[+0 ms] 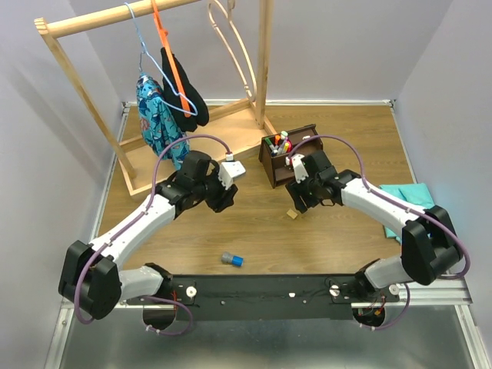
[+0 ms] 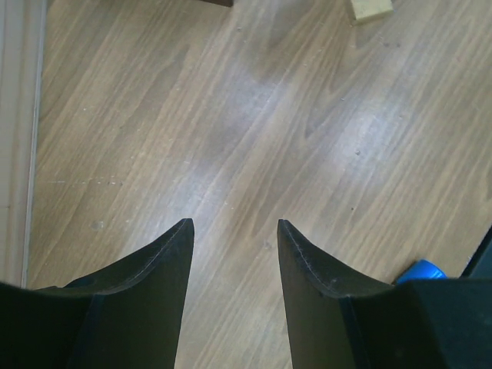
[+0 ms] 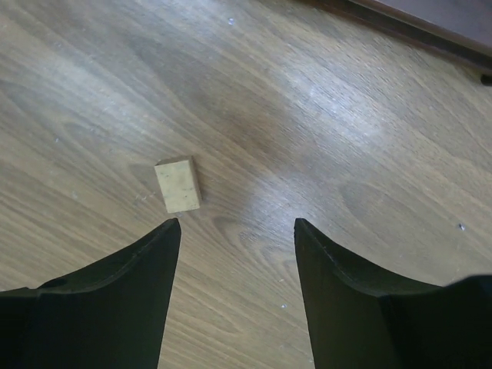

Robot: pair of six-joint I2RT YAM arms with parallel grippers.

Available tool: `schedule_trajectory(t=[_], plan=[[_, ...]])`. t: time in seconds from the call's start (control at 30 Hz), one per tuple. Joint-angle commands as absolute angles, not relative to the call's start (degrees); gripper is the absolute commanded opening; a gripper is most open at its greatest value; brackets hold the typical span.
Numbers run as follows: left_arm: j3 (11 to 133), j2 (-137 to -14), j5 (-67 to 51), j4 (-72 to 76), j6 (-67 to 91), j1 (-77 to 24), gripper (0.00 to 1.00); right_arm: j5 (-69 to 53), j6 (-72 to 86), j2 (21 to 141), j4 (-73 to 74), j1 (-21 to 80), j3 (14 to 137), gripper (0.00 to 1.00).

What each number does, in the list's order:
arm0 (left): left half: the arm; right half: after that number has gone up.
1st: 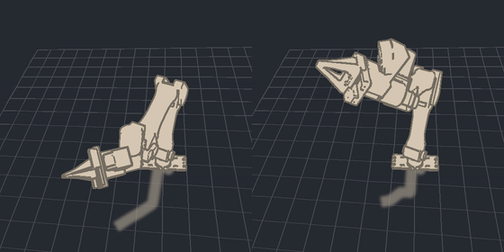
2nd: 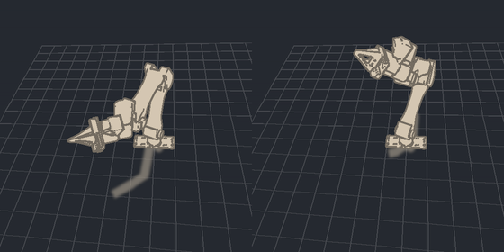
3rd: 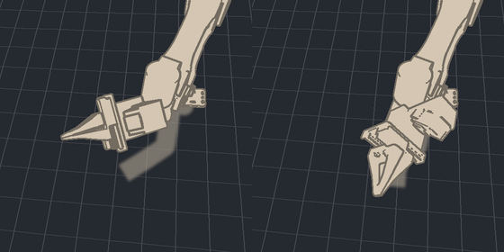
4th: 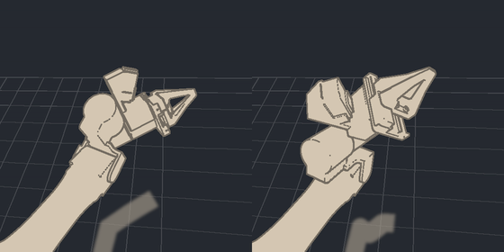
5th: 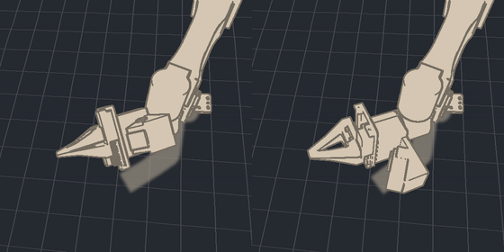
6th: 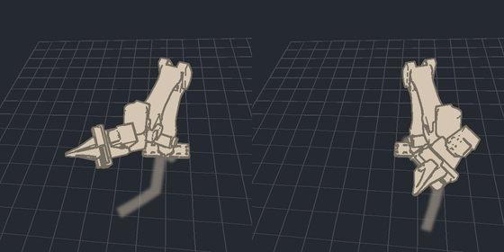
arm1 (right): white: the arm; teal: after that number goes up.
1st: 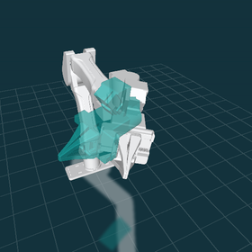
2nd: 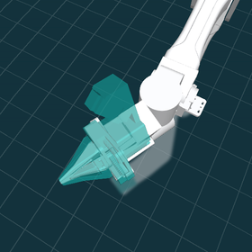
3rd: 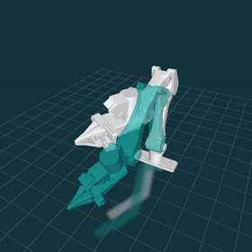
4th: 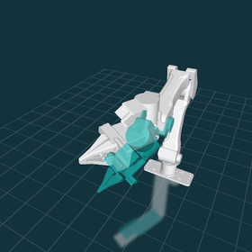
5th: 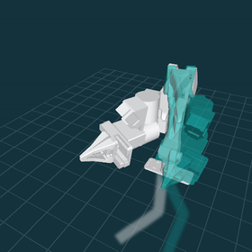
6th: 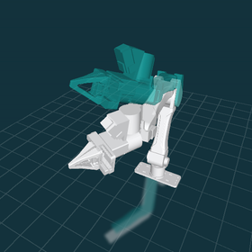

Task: Sort the stationery into containers
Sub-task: Pick up the stationery from the center of the board.

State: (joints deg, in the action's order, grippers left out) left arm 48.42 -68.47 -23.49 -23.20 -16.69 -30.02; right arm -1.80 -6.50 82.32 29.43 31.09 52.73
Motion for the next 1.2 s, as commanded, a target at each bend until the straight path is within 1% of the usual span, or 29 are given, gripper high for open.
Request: schedule_trajectory(t=[0.0,0.17,0.37,0.9,0.97,1.17], plan=[[50.45,-70.05,-21.80,-18.46,-15.82,-29.09,0.56,2.46,-1.33,82.88,27.34,32.52,52.91,0.66],[52.38,-71.89,-20.75,-16.44,-14.94,-28.12,0.56,5.70,-0.88,81.57,24.88,36.99,50.37,0.63],[52.91,-72.42,-20.65,-17.14,-14.68,-27.77,0.56,3.96,-2.19,82.79,18.64,40.34,48.87,0.60],[53.09,-73.21,-20.13,-16.43,-15.38,-27.77,0.56,0.35,-6.85,85.78,20.30,40.69,47.37,0.57],[52.82,-73.04,-19.95,-16.44,-15.38,-27.77,0.56,-1.58,-7.38,85.96,20.13,40.69,47.20,0.57],[52.91,-73.39,-20.21,-16.61,-15.47,-27.77,0.56,-1.23,-7.65,87.01,19.16,40.69,46.32,0.54]])
